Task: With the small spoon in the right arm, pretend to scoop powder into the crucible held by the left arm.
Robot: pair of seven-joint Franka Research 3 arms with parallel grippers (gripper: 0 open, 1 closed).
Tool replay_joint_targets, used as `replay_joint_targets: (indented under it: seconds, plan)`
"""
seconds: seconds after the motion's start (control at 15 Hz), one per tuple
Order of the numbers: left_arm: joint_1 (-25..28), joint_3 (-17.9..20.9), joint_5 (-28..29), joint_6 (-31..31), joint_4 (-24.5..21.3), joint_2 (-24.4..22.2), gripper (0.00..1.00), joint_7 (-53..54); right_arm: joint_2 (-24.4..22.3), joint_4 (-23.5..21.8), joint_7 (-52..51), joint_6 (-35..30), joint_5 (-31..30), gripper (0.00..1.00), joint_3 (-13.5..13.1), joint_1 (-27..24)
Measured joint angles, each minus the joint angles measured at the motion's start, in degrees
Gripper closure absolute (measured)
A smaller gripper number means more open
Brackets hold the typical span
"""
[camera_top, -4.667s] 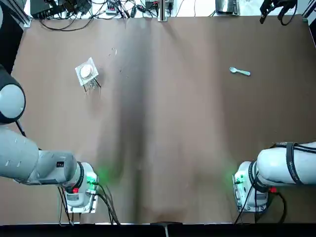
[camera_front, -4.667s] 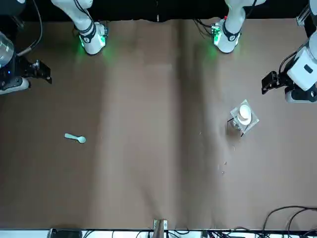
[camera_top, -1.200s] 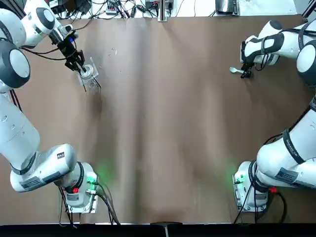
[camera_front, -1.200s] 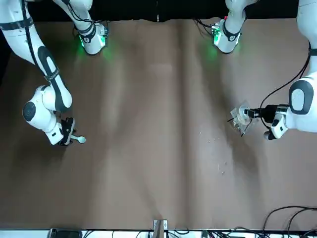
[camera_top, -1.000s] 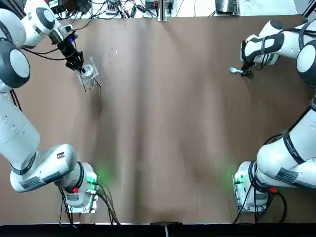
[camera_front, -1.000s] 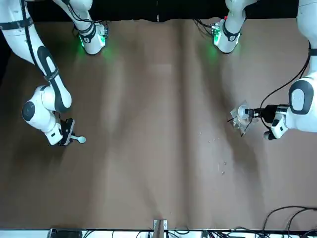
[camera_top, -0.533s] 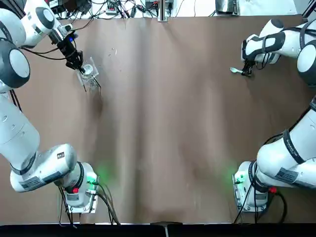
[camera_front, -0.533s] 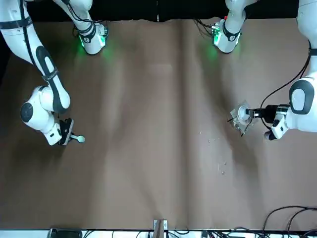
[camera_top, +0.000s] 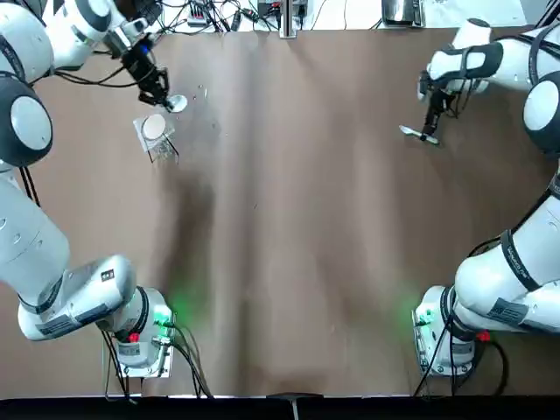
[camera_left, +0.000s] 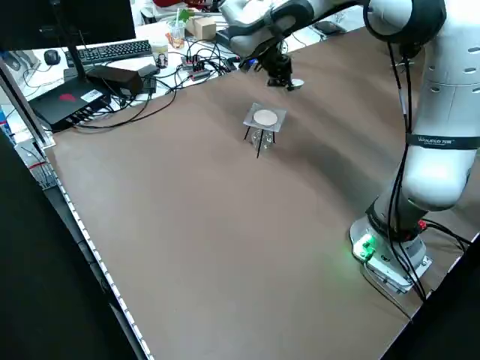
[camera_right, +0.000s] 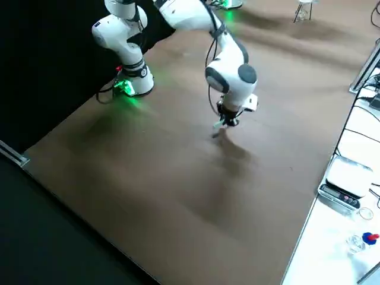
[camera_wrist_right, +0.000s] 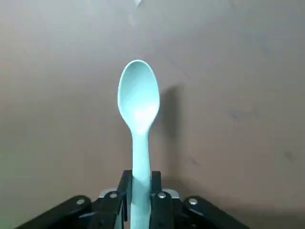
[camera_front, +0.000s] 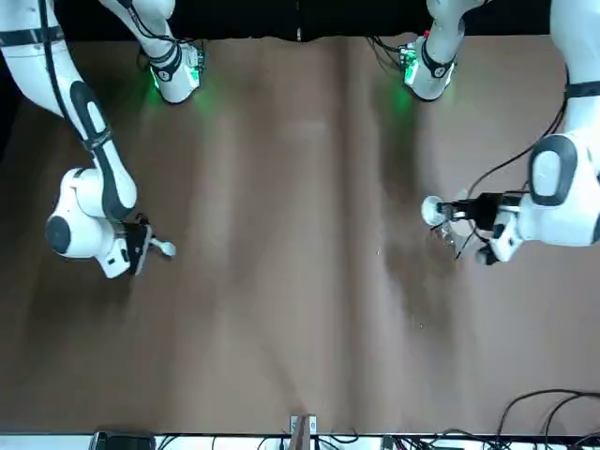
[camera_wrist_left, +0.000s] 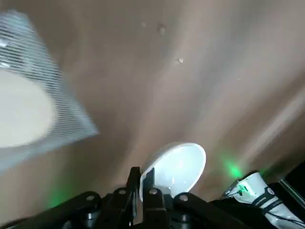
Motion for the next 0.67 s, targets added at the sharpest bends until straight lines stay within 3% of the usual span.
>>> replay_joint_targets:
  seconds: [0.2, 0.4, 0.53, 0.67]
  plan:
    - [-2.12, -5.92, -0.23, 4.76, 0.10, -0.01, 0.93, -8.18, -0.76, 1.35, 14.20, -5.42, 2.58, 0.81, 6.16, 1.31]
    - [-8.75, -7.10, -0.30, 10.89, 0.11, 0.01, 0.93, -15.82, -1.21, 1.37, 29.91, -7.66, 4.32, 0.81, 12.83, 1.87]
    - [-13.28, -7.13, -0.48, 15.17, 0.11, 0.10, 0.93, -20.71, -1.21, 1.31, 37.81, -8.50, 7.82, 0.81, 15.20, 2.93]
    - [-17.40, -7.13, -2.08, 20.08, 0.21, 0.46, 0.93, -24.19, -1.18, 1.23, 44.08, -8.88, 12.30, 0.81, 15.83, 5.62]
